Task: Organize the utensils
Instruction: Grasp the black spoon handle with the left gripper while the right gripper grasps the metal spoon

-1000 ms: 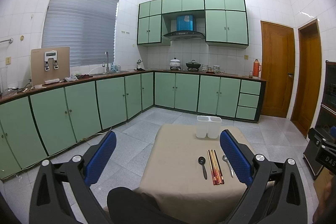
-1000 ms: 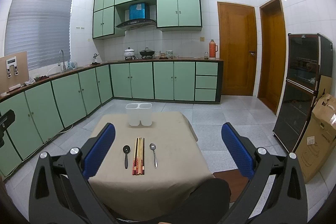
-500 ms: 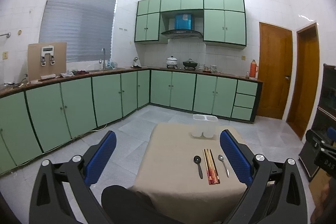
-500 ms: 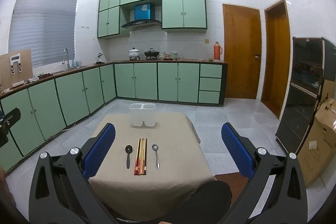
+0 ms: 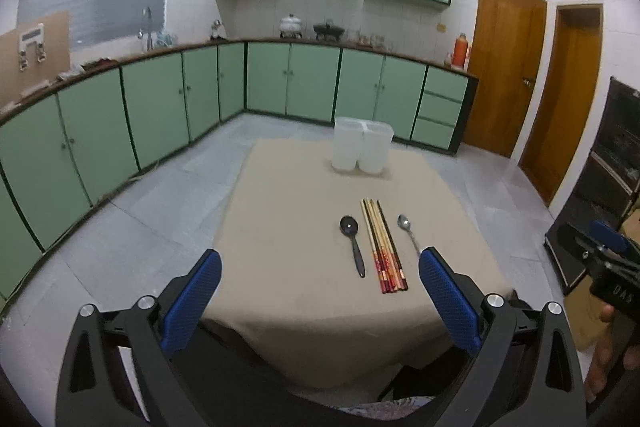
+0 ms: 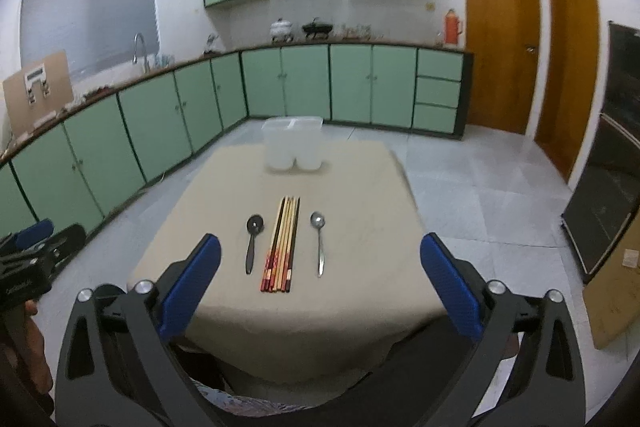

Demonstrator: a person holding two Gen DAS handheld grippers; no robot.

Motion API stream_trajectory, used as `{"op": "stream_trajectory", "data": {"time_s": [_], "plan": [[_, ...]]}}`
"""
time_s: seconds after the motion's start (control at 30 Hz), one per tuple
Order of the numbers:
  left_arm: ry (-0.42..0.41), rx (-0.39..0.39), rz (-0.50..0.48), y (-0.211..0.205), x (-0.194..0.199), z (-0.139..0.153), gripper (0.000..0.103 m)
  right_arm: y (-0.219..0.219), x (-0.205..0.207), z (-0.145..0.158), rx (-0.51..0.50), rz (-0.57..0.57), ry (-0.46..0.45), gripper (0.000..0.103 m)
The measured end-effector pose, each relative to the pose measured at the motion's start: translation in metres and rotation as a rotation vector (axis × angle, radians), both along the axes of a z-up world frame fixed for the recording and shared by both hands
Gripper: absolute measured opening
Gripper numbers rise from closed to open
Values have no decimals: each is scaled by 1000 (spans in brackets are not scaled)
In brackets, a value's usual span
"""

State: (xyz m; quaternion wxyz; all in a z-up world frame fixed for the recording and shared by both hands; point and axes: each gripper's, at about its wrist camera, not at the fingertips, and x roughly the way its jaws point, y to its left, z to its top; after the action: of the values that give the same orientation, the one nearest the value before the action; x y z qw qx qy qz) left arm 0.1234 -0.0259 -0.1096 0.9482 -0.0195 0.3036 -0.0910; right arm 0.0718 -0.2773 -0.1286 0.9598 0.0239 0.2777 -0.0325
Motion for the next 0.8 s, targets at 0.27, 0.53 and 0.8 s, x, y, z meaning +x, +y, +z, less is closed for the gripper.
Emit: {"op": "stream_trajectory", "data": {"time_s": [0.27,0.53,0.8], "plan": [[108,21,-36,-10,58,-47,78,-6,75,-67,26,73,170,51],[223,-17,-123,-31,109,-109,70,-19,137,-151,126,149,318,35],[318,22,-156,-67,159,-172,70,-21,178,-192,127,183,361,28]]}}
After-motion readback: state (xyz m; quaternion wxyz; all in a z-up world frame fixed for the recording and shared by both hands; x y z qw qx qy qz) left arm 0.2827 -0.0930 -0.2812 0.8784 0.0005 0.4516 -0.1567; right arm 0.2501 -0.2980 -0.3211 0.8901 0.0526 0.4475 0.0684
